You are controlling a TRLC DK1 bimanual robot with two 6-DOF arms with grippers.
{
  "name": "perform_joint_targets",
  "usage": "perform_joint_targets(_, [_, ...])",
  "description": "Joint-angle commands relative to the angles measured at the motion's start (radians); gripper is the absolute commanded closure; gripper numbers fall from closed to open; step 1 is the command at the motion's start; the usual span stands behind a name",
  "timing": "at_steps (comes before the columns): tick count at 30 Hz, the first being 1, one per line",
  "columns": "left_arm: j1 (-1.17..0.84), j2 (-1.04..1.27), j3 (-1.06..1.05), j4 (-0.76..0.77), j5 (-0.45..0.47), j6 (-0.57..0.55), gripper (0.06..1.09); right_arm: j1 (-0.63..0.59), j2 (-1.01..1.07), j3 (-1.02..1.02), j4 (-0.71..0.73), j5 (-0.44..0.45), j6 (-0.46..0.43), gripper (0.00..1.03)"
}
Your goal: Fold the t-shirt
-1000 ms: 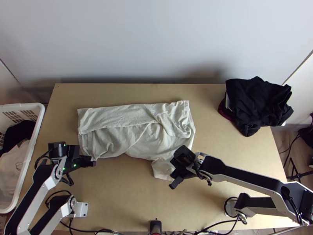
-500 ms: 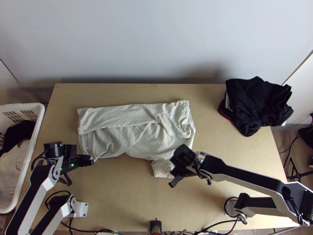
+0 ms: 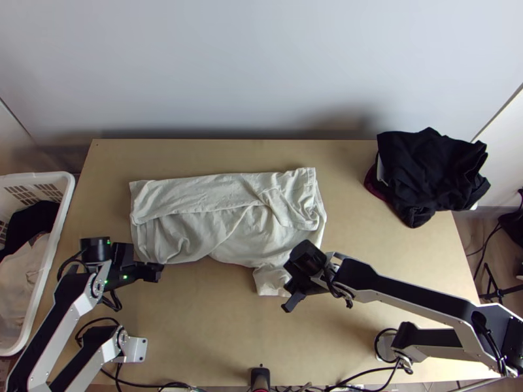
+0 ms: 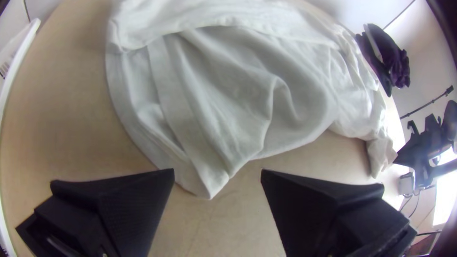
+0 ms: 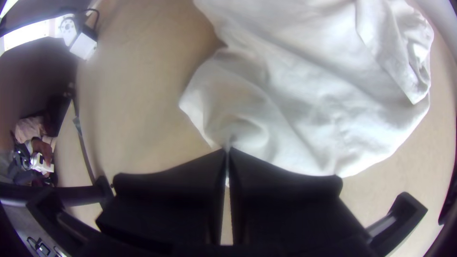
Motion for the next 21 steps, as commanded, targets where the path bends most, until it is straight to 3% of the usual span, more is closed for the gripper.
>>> perform_joint_targets(1, [-0.042,0.022,0.004,0.002,0.0,0.002,0.18,0.001,0.003,0.007,0.001,0.004,0.001,1.0])
perform_joint_targets(10, [-0.043,0.06,0.003,0.029,0.002,-0.004,0.18,0.001,0.004,0.005,0.001,0.015,-0.002,1.0])
perform_joint_targets(15, [-0.06,0.062,0.0,0.054,0.033,-0.075,0.19,0.001,0.004,0.001,0.001,0.023,-0.004,1.0])
perform_joint_targets(17, [-0.06,0.063,0.0,0.049,0.065,-0.093,0.25,0.0,0.003,-0.004,0.001,0.029,-0.005,1.0])
perform_joint_targets(21, [-0.086,0.077,0.0,0.052,0.079,-0.104,0.51,0.0,0.003,-0.001,0.001,0.033,-0.005,1.0])
